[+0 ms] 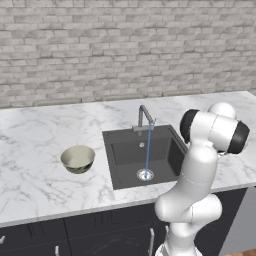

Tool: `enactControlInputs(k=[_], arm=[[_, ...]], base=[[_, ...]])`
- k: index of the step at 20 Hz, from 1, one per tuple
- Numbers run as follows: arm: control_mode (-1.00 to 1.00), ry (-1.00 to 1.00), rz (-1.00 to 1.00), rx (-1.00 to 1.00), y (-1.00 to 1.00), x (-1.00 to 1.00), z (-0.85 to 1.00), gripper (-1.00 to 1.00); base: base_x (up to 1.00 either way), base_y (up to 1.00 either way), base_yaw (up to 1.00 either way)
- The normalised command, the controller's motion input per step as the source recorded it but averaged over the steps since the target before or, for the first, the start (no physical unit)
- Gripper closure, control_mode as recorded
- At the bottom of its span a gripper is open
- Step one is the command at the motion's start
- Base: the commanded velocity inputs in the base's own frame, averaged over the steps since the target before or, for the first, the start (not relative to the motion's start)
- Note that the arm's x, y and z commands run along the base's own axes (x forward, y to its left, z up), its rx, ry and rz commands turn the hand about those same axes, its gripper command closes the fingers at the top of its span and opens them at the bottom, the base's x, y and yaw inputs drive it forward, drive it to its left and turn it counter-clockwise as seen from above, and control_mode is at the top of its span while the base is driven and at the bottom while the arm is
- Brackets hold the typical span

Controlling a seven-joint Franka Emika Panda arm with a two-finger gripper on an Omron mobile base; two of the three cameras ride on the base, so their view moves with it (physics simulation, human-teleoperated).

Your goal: Rinse each bowl for a few seconds and place them down in the sink or on the counter.

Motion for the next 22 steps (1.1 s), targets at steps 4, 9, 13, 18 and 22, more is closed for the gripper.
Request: enactControlInputs(k=[4, 9, 13, 18, 22], arm=[[-1.00, 0.09, -0.10, 0.07, -0.16, -0.04, -0.27, 1.00], [-1.00, 0.04, -0.09, 0.03, -0.09, 0.00, -0.05, -1.00], [-1.00, 0.00, -0.07, 0.01, -0.04, -0.02, 0.04, -1.00], [-1.00, -0.01, -0.05, 0.03, -0.12, -0.21, 0.17, -1.00], [-1.00, -0.03, -0.05, 0.03, -0.15, -0.31, 0.15, -1.00]], base=[[0.00, 0.00, 0.00], [0.00, 0.00, 0.00], [0.00, 0.00, 0.00], [0.00, 0.00, 0.00], [0.00, 0.00, 0.00]])
